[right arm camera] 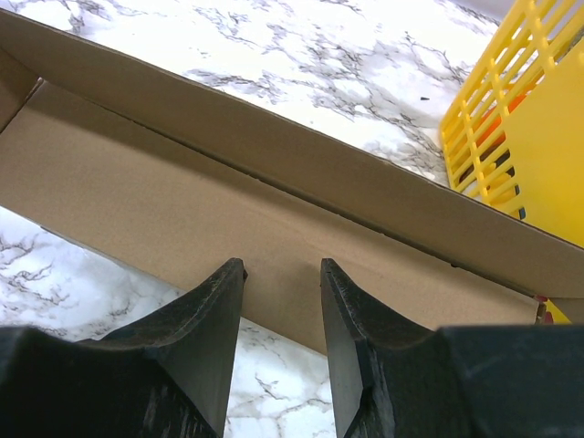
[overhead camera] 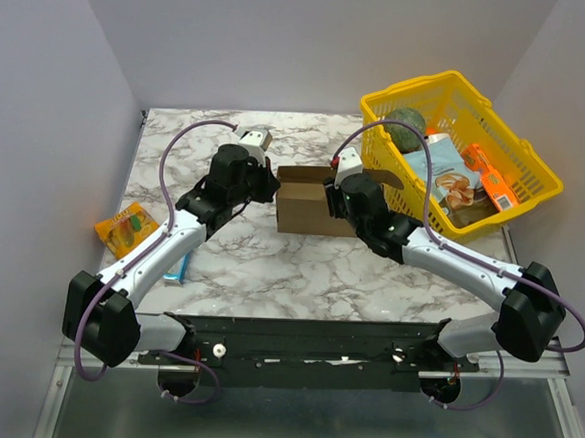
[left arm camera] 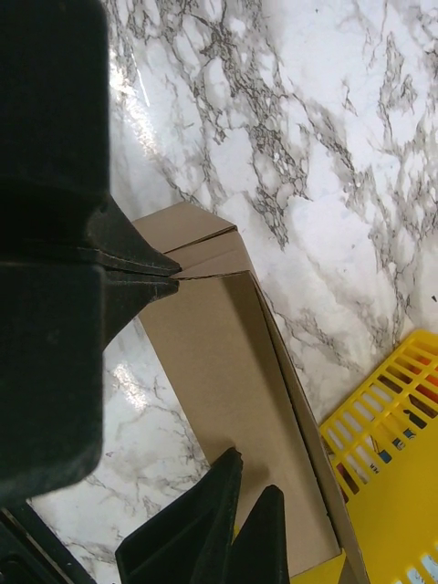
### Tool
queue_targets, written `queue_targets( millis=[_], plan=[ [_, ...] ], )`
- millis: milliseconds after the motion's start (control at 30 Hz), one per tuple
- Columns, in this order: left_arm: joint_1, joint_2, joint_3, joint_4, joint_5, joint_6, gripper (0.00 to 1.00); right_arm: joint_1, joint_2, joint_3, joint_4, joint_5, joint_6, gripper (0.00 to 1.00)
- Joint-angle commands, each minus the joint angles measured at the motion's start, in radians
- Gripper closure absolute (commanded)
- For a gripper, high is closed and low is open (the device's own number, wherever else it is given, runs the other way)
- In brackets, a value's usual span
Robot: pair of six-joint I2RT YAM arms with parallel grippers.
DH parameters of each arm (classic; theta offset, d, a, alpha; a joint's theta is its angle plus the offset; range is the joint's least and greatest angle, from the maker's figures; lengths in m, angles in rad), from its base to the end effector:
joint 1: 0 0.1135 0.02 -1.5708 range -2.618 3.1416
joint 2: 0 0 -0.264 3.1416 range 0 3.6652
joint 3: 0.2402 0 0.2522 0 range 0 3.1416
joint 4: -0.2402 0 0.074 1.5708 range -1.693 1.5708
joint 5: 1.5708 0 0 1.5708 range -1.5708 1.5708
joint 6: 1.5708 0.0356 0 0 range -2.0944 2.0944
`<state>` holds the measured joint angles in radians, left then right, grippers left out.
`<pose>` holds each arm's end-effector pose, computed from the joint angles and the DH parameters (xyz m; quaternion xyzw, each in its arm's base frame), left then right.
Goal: Fold the paper box
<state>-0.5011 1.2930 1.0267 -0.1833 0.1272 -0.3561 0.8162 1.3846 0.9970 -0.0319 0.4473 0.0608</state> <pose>0.2593 -0.1472 0.3133 0.0949 0.8406 -0.2695 0.4603 0.2287 0.2208 0.2927 -0.1894 0.8048 0.0569 0.5596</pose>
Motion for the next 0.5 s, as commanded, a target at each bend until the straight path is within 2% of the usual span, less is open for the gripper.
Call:
queue_targets(
  millis=[0, 467],
  plan=[
    [-0.047, 0.061, -0.080, -0.183, 0.045, -0.004, 1.00, 0.006, 0.060, -0.017, -0.158, -0.032, 0.020, 0.52],
    [-0.045, 0.037, -0.083, -0.193, 0.023, -0.027, 1.00, 0.005, 0.045, -0.026, -0.169, -0.019, 0.022, 0.52]
  ],
)
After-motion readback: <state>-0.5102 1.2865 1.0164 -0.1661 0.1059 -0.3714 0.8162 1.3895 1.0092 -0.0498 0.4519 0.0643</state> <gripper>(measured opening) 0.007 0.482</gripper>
